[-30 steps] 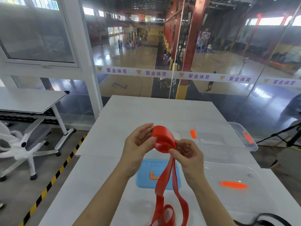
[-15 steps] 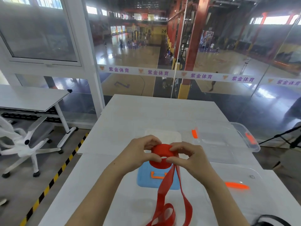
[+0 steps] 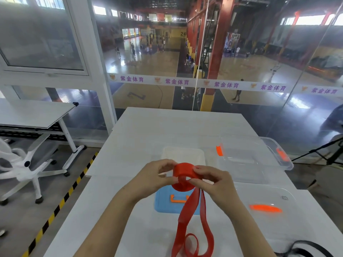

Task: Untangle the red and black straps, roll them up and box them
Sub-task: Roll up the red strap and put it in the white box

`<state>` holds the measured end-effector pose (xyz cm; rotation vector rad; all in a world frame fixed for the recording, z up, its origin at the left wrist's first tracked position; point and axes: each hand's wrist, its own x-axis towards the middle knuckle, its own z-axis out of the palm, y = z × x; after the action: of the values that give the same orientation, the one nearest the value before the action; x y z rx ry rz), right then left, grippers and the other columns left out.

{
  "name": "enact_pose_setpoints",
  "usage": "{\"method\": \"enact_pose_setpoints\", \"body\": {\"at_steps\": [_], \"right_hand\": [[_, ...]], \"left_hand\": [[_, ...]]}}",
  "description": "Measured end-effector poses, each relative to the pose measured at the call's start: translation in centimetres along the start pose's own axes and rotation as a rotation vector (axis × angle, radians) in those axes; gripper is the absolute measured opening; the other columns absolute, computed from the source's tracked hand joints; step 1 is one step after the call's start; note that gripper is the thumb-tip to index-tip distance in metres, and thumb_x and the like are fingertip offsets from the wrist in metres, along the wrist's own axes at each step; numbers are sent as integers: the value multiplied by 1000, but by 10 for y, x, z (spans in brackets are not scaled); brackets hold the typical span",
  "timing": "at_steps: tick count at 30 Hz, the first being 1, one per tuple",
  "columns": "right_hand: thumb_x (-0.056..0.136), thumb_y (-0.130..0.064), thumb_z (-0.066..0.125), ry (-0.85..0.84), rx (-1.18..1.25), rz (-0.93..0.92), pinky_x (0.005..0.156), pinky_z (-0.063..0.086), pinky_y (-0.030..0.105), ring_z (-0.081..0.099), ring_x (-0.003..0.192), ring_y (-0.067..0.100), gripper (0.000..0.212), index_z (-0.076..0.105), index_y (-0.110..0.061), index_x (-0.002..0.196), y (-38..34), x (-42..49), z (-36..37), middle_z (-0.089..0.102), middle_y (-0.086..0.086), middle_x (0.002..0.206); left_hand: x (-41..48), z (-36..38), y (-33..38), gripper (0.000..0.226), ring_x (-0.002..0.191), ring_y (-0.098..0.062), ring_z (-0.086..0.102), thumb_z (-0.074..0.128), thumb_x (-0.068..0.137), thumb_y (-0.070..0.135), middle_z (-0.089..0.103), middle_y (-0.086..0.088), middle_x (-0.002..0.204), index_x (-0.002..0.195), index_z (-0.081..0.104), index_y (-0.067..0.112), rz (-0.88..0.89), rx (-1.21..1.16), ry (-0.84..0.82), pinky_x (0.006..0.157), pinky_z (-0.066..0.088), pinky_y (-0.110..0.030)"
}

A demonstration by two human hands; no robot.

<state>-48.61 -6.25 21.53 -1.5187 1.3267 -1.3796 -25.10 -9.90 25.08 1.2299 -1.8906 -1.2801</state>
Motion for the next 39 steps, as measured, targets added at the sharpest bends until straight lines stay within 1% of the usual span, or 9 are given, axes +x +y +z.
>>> {"method": "enact_pose_setpoints", "body": {"at_steps": [3,8,14,18,22,27,29,33,39], "right_hand": [[71,-27,95,-135,-177,-70,97,61,28,77,101,5,33,83,-28,102,-10,3,-7,79,-23,107],[75,-23,95,-209,-194,-80,101,57,24,74,109,5,46,75,-29,116,-14,7,-7,78,-18,110],[79,-13,91,-230,-32,99,104,59,44,77,109,15,50,74,-28,124,-2,2,-7,81,-6,112],[75,-18,89,-164,60,120,101,60,50,79,104,23,45,78,-18,118,1,-2,-6,82,3,107],[80,-6,89,-144,72,119,96,62,51,80,97,26,33,80,-15,110,-5,-1,-10,83,6,101],[75,-23,95,-222,-131,36,91,64,40,77,90,19,28,81,-31,97,-19,4,-19,81,-4,92],[75,-30,94,-277,-233,-41,91,62,35,75,89,18,26,80,-28,98,-26,8,-18,79,-6,90],[77,-30,93,-262,-282,-117,92,61,31,74,92,15,27,79,-26,100,-34,13,-18,78,-9,91],[79,-12,91,-255,-79,67,98,62,39,76,104,16,39,79,-28,112,-26,17,-21,81,-6,106]], "left_hand": [[1,0,5,65,132,1,56,87,79,36,63,21,142,139,63,37,-23,101,-10,117,46,-35],[2,9,15,27,109,0,68,81,86,29,77,15,108,113,76,33,106,177,-14,101,55,-27],[-3,18,12,21,105,4,69,72,96,22,74,21,104,107,72,40,165,21,125,91,57,-19],[-1,13,11,25,109,-13,73,72,96,19,77,7,111,118,72,32,121,-211,171,81,63,-28],[-1,0,7,27,116,-8,69,80,90,24,77,10,116,116,73,28,74,-133,36,97,57,-30],[-1,-8,14,61,131,1,54,86,84,31,61,24,140,139,61,39,-19,186,-15,105,50,-25],[1,-5,25,66,127,1,55,88,80,35,60,23,136,140,60,37,6,249,-9,102,50,-23],[2,-1,38,43,113,-5,64,82,84,41,71,16,116,124,69,31,80,362,-1,101,56,-30],[6,10,31,18,98,-10,64,66,97,42,68,12,99,111,65,30,276,419,139,86,57,-40]]}}
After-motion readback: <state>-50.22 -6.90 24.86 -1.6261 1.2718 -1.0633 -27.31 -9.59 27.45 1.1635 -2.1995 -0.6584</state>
